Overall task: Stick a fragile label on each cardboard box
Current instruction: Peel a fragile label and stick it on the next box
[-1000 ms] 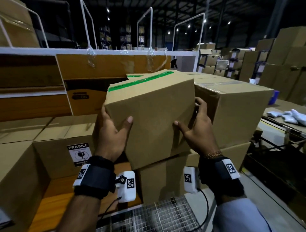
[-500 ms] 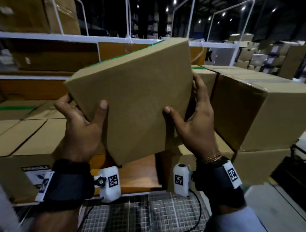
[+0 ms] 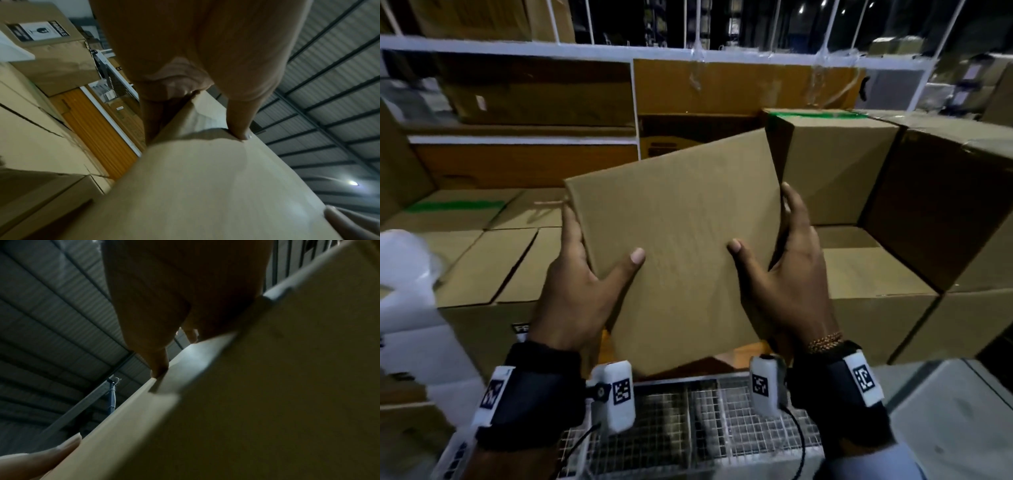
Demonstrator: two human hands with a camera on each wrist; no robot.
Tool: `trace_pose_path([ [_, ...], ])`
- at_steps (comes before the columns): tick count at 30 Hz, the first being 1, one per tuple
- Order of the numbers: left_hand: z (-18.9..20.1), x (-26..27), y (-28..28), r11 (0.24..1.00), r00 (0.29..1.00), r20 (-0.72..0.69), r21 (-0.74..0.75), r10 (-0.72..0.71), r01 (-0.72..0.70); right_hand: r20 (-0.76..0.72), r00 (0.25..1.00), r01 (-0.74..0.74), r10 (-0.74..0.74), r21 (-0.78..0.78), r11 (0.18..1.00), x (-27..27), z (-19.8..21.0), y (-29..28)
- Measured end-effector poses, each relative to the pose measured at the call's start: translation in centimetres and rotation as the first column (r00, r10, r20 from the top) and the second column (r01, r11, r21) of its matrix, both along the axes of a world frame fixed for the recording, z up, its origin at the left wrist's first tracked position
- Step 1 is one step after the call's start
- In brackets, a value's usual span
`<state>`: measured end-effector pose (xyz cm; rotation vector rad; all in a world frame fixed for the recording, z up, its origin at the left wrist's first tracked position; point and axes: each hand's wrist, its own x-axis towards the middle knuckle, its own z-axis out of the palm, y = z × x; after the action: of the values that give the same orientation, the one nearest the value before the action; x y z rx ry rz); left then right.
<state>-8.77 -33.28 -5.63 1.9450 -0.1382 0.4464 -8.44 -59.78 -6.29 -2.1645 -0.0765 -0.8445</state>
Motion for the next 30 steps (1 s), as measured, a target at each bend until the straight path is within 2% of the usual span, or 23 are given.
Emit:
trace_pose_path([
  [5,-1.3,1.1,2.1,0.997,0.984,-0.167,0.042,-0.06,0.068,-0.137,0.99,0.04,-0.031,0.061,0.997,-0.4,-2.3,2.1],
  [8,-2.5,2.0,2.7,0.992,0.959,-0.261,0.038,-0.106,0.12,-0.184,0.982,0.056,-0.048,0.04,0.998,0.0,-3.3,2.5],
  [12,-5.0,3.7,2.7,0.98,0.931,-0.317,0.02,-0.182,0.198,-0.244,0.968,0.056,-0.057,-0.008,0.998,1.7,-5.5,2.3],
  [16,-7.7,5.5,2.5,0.963,0.873,-0.435,0.047,-0.218,0.264,-0.357,0.934,-0.015,0.001,-0.039,0.999,4.2,-8.1,1.7],
  [19,-9.8,6.5,2.6,0.953,0.831,-0.504,0.045,-0.237,0.299,-0.466,0.884,-0.1,0.025,-0.137,0.985,5.7,-10.3,1.4],
  [22,-11.3,6.8,2.2,0.963,0.854,-0.479,0.057,-0.203,0.262,-0.505,0.859,-0.079,-0.08,-0.286,0.955,7.2,-11.6,1.5],
  [26,-12.0,7.0,1.8,0.981,0.935,-0.35,0.148,-0.063,0.122,-0.522,0.838,-0.043,-0.158,-0.352,0.935,9.2,-11.5,1.7],
  [28,-12.1,7.0,2.1,0.97,0.934,-0.349,0.191,-0.077,0.151,-0.507,0.84,-0.004,-0.191,-0.357,0.934,10.3,-11.3,1.9],
  [30,-12.0,6.7,2.6,0.946,0.901,-0.416,0.224,-0.124,0.233,-0.492,0.846,0.026,-0.207,-0.35,0.936,11.1,-11.1,2.1],
])
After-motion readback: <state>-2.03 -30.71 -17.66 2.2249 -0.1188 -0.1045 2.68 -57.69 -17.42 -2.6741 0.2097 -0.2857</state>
